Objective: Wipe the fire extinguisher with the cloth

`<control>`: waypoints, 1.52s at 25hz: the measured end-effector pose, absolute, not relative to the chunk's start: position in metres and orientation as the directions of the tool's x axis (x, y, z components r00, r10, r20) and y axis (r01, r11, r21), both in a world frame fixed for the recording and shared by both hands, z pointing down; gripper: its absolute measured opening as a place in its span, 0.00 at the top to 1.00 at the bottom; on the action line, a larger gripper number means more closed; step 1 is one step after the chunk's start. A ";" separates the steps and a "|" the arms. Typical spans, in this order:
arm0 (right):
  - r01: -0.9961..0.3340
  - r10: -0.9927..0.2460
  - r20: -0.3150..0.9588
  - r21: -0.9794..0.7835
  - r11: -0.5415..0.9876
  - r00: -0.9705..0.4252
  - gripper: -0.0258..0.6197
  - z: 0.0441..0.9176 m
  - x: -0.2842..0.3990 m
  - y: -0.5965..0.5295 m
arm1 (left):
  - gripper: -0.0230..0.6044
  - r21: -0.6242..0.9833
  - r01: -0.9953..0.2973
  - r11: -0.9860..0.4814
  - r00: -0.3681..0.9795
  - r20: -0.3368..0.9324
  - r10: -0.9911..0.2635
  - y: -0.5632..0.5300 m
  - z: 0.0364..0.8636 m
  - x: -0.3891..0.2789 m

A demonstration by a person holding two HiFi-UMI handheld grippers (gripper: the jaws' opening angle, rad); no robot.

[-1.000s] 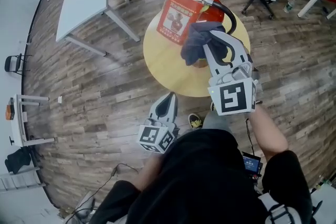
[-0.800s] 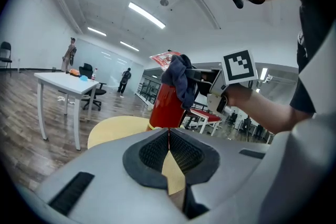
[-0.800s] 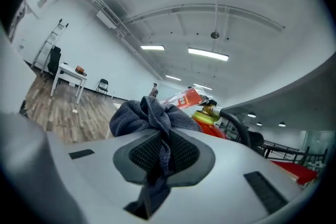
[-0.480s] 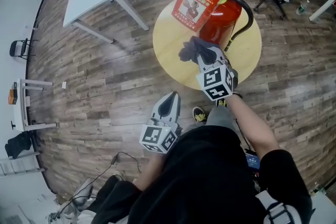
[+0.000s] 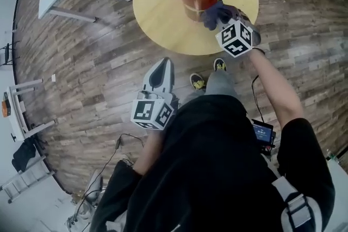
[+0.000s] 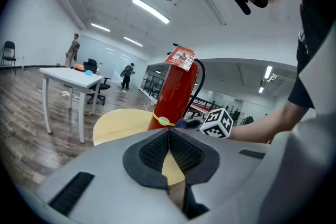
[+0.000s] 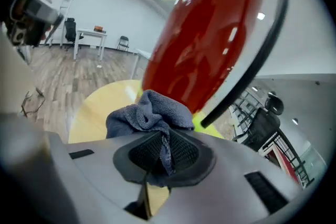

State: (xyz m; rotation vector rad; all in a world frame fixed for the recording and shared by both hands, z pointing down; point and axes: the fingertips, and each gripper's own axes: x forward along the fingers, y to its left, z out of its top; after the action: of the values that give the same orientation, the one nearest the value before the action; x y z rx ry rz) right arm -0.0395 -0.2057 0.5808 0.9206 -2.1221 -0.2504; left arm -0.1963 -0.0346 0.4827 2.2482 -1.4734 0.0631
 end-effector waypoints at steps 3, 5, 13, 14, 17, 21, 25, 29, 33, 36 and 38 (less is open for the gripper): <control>-0.551 -0.757 0.452 0.520 0.653 -0.471 0.88 0.511 -0.030 -0.214 | 0.92 0.348 -0.870 -0.349 0.450 0.274 -0.850 -0.040 0.485 -0.189; -0.540 -0.778 0.361 0.569 0.620 -0.513 0.88 0.460 -0.035 -0.212 | 0.93 0.347 -0.865 -0.363 0.463 0.271 -0.844 -0.045 0.487 -0.184; -0.706 -0.820 -0.064 0.550 0.447 -0.569 0.88 0.276 -0.032 -0.199 | 0.93 0.340 -0.848 -0.407 0.496 0.239 -0.835 -0.057 0.475 -0.170; -0.711 -0.821 -0.088 0.558 0.428 -0.564 0.88 0.265 -0.028 -0.199 | 0.92 0.339 -0.850 -0.404 0.493 0.239 -0.837 -0.057 0.474 -0.170; -0.738 -0.841 -0.129 0.561 0.375 -0.526 0.88 0.253 -0.014 -0.201 | 0.92 0.336 -0.857 -0.391 0.479 0.240 -0.845 -0.055 0.474 -0.174; -0.818 -0.881 -0.128 0.450 0.357 -0.455 0.88 0.285 0.013 -0.212 | 0.93 0.335 -0.864 -0.375 0.467 0.257 -0.846 -0.049 0.479 -0.180; -0.855 -0.918 -0.067 0.395 0.336 -0.391 0.88 0.330 0.029 -0.222 | 0.93 0.328 -0.869 -0.371 0.462 0.268 -0.846 -0.046 0.482 -0.183; -0.759 -0.889 0.257 0.462 0.458 -0.380 0.88 0.445 0.018 -0.231 | 0.93 0.328 -0.870 -0.368 0.459 0.268 -0.847 -0.041 0.480 -0.183; -0.687 -0.798 0.509 0.455 0.567 -0.322 0.88 0.560 -0.007 -0.237 | 0.92 0.329 -0.877 -0.350 0.443 0.274 -0.854 -0.035 0.481 -0.186; -0.722 -0.739 0.598 0.358 0.591 -0.308 0.88 0.603 -0.010 -0.229 | 0.93 0.334 -0.884 -0.326 0.425 0.286 -0.859 -0.026 0.486 -0.192; -0.645 -0.670 0.642 0.340 0.685 -0.374 0.88 0.620 -0.030 -0.206 | 0.92 0.333 -0.890 -0.310 0.412 0.299 -0.861 -0.021 0.491 -0.197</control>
State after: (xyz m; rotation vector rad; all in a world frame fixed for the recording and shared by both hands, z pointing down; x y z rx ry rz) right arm -0.0303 -0.2063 0.6196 1.0057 -2.1010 -0.0405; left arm -0.1971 -0.0214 0.4909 2.2277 -1.4915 0.0889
